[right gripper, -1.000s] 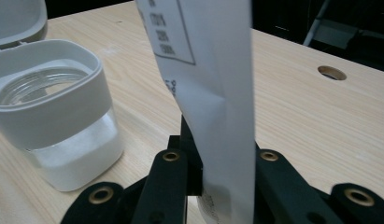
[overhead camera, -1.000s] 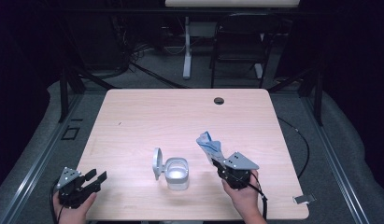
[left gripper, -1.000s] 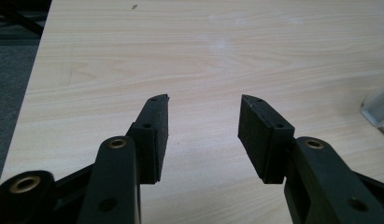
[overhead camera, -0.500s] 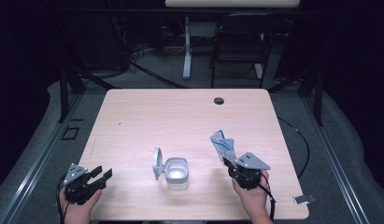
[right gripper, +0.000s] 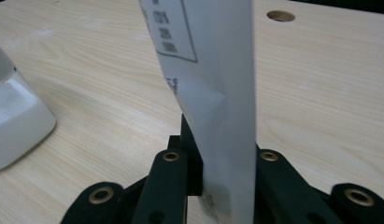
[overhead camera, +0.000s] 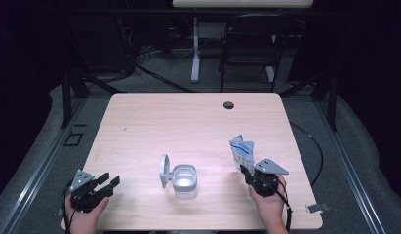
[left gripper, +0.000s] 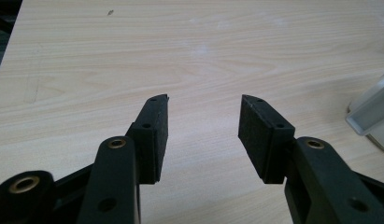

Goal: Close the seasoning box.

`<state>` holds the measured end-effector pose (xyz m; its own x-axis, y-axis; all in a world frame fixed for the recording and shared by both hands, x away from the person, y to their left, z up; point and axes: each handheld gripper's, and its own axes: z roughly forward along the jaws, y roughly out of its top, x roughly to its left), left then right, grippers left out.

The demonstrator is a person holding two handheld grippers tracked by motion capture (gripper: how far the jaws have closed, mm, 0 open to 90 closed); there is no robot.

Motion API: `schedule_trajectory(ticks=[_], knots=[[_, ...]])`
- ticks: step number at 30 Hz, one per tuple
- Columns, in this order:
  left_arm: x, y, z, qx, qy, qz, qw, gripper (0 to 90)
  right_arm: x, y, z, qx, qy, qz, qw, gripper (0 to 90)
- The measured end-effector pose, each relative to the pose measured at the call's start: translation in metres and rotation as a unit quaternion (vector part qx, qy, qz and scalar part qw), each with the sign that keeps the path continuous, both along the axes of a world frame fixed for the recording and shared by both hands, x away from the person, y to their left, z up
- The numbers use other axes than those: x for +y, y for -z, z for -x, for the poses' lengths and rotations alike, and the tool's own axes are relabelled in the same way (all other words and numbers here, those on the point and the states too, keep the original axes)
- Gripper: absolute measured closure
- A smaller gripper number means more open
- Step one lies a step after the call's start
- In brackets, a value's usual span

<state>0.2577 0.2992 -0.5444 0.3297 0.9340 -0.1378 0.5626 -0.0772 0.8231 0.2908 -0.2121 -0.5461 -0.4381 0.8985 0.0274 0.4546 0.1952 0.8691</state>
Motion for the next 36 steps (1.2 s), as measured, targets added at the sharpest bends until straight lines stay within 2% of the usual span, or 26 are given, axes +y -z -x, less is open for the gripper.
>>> schedule_trajectory(ticks=[14,17,36], knots=[[-0.001,0.000,0.000,0.002,0.003,-0.001,1.0000,52.9,0.001,0.013,-0.007,0.032,0.009,0.018,0.9993,81.0],[-0.001,0.001,0.000,0.003,0.003,-0.002,1.0000,53.0,0.001,0.016,-0.008,0.037,0.007,0.014,0.9992,81.0],[-0.001,0.002,0.000,0.004,0.002,-0.001,1.0000,52.9,-0.003,0.022,-0.008,0.038,0.003,0.012,0.9992,76.3]])
